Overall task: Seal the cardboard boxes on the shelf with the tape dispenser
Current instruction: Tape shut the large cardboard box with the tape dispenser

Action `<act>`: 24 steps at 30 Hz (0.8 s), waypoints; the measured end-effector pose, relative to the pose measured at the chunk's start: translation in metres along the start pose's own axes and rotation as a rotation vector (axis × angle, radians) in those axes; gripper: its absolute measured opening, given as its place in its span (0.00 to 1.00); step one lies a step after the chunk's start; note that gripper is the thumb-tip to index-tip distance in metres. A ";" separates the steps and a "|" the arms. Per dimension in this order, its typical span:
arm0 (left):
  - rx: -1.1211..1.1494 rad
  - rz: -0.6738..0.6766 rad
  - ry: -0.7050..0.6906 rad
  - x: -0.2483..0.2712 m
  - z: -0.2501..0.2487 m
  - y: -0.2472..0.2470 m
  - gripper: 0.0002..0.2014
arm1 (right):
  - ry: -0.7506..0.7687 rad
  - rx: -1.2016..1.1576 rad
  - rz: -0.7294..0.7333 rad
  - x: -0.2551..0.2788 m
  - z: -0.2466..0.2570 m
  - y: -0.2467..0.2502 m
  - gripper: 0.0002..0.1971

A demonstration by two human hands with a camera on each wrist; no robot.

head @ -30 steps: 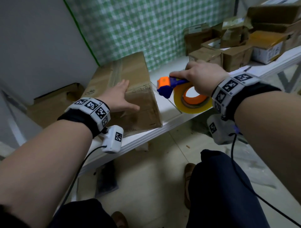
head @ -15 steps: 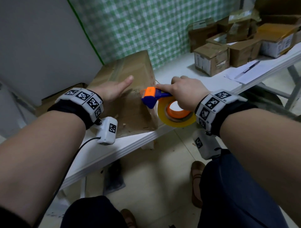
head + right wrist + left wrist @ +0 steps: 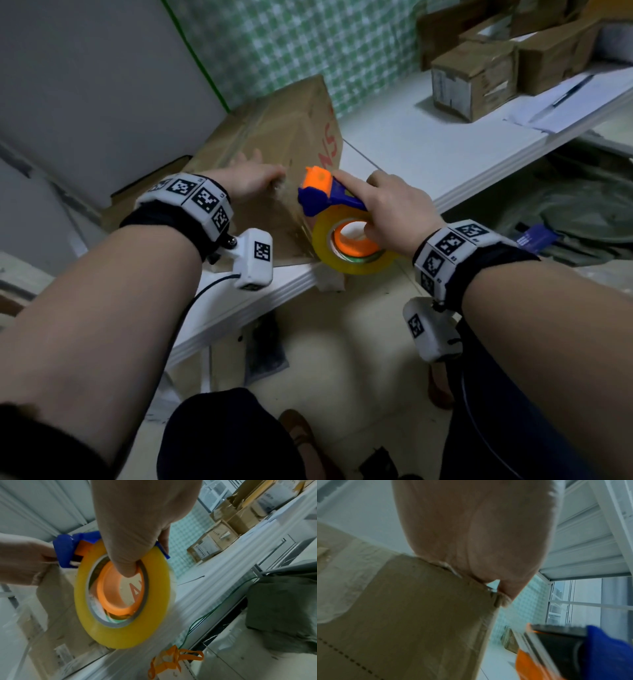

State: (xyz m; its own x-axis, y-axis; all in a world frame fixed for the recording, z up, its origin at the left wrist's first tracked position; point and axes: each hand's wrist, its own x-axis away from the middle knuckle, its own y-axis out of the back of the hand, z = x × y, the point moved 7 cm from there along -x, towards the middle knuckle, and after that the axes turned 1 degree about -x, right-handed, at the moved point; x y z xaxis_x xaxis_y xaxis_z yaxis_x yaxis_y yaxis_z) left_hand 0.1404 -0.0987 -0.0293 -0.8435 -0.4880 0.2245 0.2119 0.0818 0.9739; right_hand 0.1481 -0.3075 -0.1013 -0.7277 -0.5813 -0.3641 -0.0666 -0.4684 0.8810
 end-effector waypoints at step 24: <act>-0.058 -0.011 0.038 -0.011 0.003 0.002 0.60 | 0.059 0.144 0.217 0.014 0.000 -0.013 0.28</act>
State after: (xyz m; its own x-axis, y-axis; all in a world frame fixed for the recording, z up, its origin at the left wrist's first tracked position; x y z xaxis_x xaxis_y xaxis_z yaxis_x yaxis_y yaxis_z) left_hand 0.1487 -0.0908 -0.0293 -0.8267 -0.5214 0.2116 0.2321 0.0267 0.9723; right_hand 0.1387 -0.3099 -0.1176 -0.6944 -0.6978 -0.1757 -0.0135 -0.2314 0.9728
